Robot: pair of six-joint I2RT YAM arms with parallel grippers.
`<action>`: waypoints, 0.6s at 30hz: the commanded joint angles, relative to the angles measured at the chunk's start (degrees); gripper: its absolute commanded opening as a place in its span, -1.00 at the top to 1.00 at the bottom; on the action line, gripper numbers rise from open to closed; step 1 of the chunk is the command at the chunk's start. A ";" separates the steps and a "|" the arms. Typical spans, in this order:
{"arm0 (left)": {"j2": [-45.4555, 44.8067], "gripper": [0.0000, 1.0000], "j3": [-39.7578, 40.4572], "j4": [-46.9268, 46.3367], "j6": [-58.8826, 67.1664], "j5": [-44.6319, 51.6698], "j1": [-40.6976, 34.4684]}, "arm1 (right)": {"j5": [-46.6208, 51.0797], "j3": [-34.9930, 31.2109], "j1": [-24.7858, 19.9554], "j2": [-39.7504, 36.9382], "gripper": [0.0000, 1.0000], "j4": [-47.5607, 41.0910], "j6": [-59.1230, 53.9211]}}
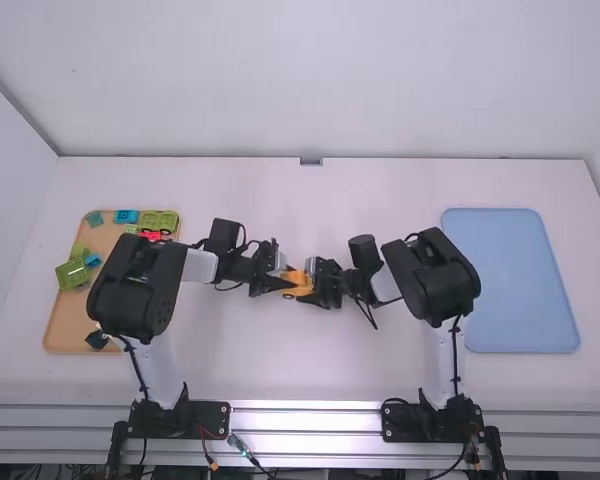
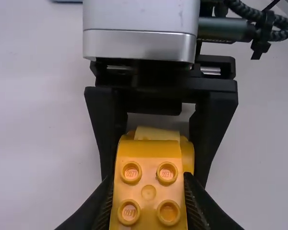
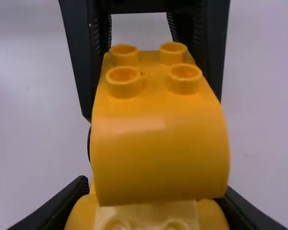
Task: Assemble lego blocks to make yellow taxi
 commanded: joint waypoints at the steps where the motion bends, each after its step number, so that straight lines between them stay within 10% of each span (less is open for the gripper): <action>1: -0.48 0.97 -0.33 -0.37 -0.55 -1.27 -2.08 | 0.74 0.26 0.04 0.74 0.13 -1.22 -1.60; 18: -0.33 0.97 -0.33 -7.87 4.74 -8.92 -4.57 | 0.94 0.26 0.07 0.74 0.13 -1.44 -1.53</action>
